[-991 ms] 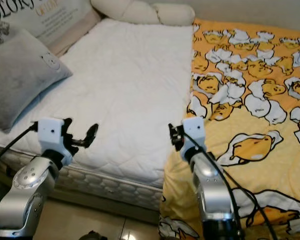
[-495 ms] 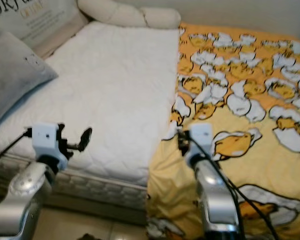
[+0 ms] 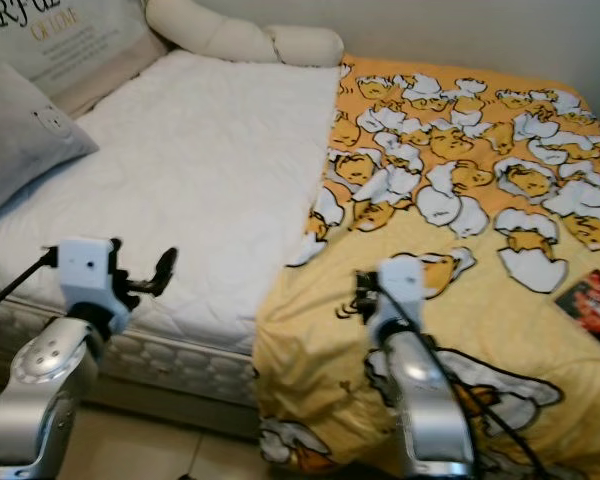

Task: Clean up the room

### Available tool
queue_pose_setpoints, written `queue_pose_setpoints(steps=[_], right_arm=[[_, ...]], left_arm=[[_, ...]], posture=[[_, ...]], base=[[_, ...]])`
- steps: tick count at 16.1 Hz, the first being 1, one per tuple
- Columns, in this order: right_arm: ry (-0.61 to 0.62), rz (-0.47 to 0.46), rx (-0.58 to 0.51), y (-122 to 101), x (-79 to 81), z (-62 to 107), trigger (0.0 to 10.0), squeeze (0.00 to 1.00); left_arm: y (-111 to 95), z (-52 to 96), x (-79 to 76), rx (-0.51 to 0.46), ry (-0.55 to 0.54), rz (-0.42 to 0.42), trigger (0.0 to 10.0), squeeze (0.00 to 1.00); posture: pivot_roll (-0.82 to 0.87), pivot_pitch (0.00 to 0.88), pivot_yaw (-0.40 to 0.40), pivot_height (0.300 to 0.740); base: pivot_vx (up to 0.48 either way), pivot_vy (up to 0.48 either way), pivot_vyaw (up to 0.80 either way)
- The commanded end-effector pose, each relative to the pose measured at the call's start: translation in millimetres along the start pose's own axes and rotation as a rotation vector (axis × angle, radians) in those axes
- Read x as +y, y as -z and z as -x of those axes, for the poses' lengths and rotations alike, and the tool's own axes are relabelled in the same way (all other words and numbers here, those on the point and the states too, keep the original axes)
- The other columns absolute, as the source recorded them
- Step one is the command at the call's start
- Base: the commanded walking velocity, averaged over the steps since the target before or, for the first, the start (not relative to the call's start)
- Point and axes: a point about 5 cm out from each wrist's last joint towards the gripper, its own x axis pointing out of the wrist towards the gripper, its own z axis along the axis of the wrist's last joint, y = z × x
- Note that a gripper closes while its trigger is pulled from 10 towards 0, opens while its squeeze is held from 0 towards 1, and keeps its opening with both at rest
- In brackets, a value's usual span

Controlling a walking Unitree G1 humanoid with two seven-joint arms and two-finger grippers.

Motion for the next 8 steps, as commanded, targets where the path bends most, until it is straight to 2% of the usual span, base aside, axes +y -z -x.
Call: queue_pose_setpoints(steps=[1,2,3,8], right_arm=[[0.051,0.026,-0.012,-1.1,-11.6,0.6,10.0,0.00],[0.038,0.008,-0.013,-0.1,-12.8,1.6,10.0,0.00],[0.007,-0.027,-0.019,0.5,-12.9,3.7,10.0,1.00],[0.006,-0.007,-0.034,-2.2,-15.0,4.1,10.0,1.00]], left_arm=[[6.6,0.8,-4.9,0.035,-0.005,0.010,10.0,0.00],[7.8,1.2,-6.6,0.043,0.002,0.014,10.0,0.06],[7.6,0.9,-7.9,0.046,0.011,0.031,10.0,1.00],[6.0,-4.6,-8.0,0.037,0.014,0.020,10.0,1.00]], posture=[[0.01,0.000,-0.011,0.740],[0.02,0.000,-0.012,0.740],[0.01,0.000,-0.009,0.740],[0.00,0.000,-0.003,0.740]], base=[[0.000,-0.315,0.00],[0.000,-0.311,0.00],[0.000,-0.311,0.00],[0.000,-0.302,0.00]])
